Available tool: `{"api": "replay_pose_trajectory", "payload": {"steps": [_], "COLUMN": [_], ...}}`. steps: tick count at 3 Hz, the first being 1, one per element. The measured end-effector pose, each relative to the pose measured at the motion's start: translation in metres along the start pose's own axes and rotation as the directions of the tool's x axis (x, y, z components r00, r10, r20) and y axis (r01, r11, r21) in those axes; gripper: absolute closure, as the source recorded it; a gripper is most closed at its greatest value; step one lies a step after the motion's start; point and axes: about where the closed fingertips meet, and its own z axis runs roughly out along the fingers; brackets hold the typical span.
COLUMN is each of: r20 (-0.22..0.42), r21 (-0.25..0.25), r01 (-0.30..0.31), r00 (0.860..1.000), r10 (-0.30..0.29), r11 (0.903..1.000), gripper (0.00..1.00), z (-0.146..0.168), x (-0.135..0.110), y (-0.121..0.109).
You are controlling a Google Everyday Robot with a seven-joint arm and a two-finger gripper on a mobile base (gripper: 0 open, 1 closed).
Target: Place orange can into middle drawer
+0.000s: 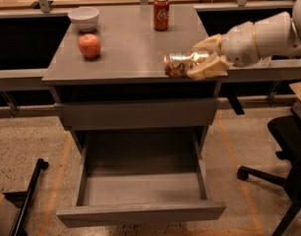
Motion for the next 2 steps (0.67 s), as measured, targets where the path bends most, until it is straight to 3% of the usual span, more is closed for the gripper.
{"api": "replay_pose_trajectory", "payload": {"steps": [1, 2], "r20": [-0.010, -0.066], "r21": [0.004, -0.066], "r01": [-0.011, -0.097], "r00": [1.000, 0.994], "r10": [0.011, 0.092], "r11": [0.9999, 0.9931], "gripper": [1.00, 1.00], "z": [0.017, 0.080], "x": [0.004, 0.062], "y": [0.039, 0.105]}}
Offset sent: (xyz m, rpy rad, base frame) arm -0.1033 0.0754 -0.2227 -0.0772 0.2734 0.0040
